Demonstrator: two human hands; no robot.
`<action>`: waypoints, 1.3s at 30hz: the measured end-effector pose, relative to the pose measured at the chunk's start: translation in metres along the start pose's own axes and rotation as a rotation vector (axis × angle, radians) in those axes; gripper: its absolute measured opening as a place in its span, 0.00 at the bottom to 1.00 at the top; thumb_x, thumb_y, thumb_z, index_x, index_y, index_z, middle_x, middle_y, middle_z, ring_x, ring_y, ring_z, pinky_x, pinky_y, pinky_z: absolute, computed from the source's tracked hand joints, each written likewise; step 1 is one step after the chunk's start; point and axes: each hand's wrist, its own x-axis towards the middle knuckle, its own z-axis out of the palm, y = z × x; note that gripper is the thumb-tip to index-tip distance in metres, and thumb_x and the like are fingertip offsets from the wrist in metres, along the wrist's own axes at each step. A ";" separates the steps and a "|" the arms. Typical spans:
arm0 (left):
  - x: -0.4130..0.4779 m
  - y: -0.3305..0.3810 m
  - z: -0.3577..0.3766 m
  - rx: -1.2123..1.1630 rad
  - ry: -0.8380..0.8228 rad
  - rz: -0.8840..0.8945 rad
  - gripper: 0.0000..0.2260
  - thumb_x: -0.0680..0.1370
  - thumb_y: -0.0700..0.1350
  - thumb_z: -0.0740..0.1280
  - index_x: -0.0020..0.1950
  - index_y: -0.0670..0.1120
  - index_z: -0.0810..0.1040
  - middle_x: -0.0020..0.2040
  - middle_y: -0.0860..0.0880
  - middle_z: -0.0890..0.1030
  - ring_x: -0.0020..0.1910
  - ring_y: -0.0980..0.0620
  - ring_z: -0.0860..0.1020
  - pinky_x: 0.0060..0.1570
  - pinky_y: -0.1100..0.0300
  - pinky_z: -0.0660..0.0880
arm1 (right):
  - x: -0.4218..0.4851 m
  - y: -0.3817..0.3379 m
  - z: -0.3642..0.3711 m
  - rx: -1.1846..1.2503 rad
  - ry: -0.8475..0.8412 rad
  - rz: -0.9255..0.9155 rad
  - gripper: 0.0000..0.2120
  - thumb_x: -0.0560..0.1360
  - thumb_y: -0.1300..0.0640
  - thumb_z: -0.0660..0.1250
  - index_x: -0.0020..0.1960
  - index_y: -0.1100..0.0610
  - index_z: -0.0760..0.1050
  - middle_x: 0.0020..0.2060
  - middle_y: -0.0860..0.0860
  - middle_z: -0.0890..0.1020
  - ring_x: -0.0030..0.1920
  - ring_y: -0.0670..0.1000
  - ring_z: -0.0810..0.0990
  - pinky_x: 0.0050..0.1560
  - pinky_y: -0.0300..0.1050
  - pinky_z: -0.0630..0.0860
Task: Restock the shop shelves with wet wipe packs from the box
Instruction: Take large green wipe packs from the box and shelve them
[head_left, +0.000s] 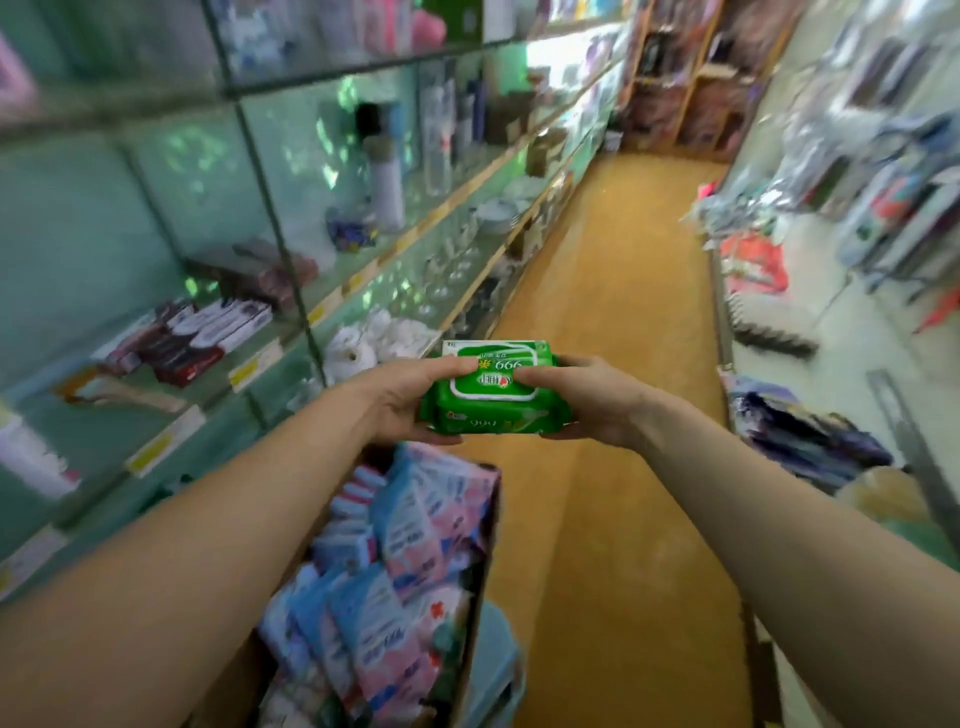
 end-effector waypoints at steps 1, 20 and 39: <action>0.000 0.017 0.015 0.015 -0.033 0.040 0.19 0.72 0.49 0.71 0.62 0.46 0.76 0.51 0.44 0.82 0.46 0.47 0.80 0.42 0.52 0.77 | -0.006 -0.009 -0.019 0.001 0.038 -0.028 0.17 0.75 0.55 0.70 0.62 0.54 0.72 0.52 0.53 0.82 0.48 0.52 0.81 0.41 0.46 0.77; -0.020 0.242 0.369 0.146 -0.517 0.605 0.19 0.73 0.40 0.71 0.63 0.48 0.75 0.56 0.45 0.82 0.52 0.44 0.82 0.41 0.50 0.81 | -0.203 -0.111 -0.362 -0.110 0.547 -0.459 0.31 0.69 0.65 0.74 0.68 0.57 0.66 0.55 0.56 0.81 0.48 0.54 0.84 0.41 0.45 0.82; -0.042 0.375 0.649 0.133 -1.189 0.812 0.17 0.73 0.37 0.69 0.62 0.42 0.77 0.54 0.42 0.83 0.49 0.45 0.83 0.44 0.50 0.82 | -0.357 -0.160 -0.528 -0.272 1.310 -0.421 0.30 0.67 0.66 0.75 0.64 0.56 0.67 0.53 0.55 0.80 0.48 0.51 0.83 0.44 0.45 0.82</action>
